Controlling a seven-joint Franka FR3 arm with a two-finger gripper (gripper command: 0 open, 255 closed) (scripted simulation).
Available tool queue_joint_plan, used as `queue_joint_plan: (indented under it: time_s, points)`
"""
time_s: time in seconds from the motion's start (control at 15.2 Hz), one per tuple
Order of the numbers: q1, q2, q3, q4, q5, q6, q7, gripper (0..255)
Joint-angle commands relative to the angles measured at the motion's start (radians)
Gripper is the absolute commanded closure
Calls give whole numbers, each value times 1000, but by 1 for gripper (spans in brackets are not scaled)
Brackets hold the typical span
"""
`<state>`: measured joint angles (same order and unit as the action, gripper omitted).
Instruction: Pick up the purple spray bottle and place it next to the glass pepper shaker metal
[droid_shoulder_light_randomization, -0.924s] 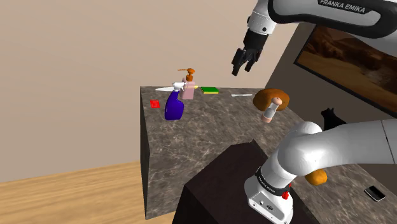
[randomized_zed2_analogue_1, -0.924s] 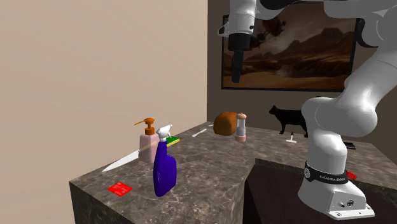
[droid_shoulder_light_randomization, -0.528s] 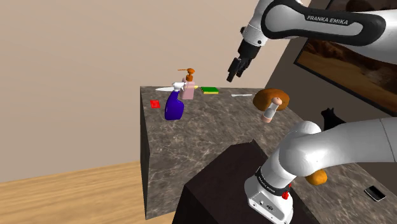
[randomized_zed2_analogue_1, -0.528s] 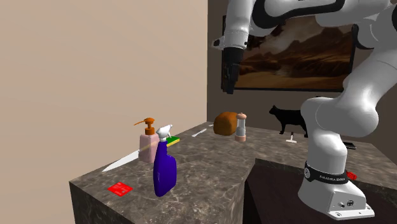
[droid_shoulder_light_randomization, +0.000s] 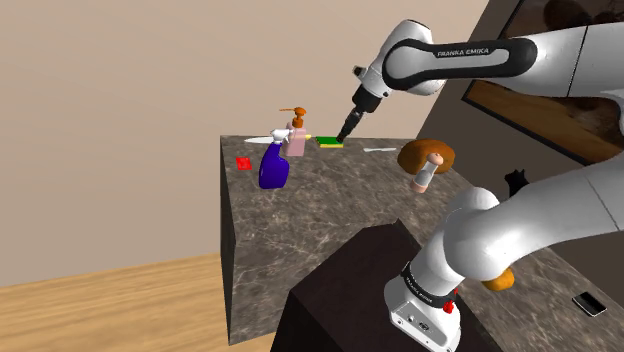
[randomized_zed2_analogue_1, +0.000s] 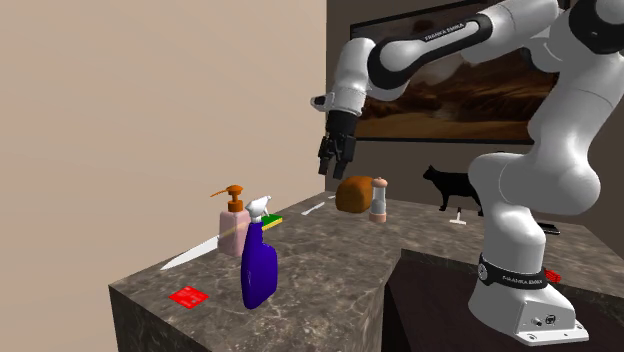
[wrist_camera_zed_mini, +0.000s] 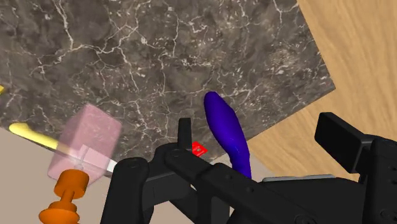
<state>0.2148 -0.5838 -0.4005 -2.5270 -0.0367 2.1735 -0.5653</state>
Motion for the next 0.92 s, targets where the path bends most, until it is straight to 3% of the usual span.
queue_joint_plan:
  time_s: [0.0,0.2,0.4,0.66,0.86]
  points:
    - [60,64,-70,-7,45,93,-132,0]
    - [175,166,-183,11,150,192,-340,0]
    - [318,282,-308,52,312,257,-585,0]
    - [513,478,-473,147,633,249,-977,0]
    - [558,665,-508,244,898,152,-1268,0]
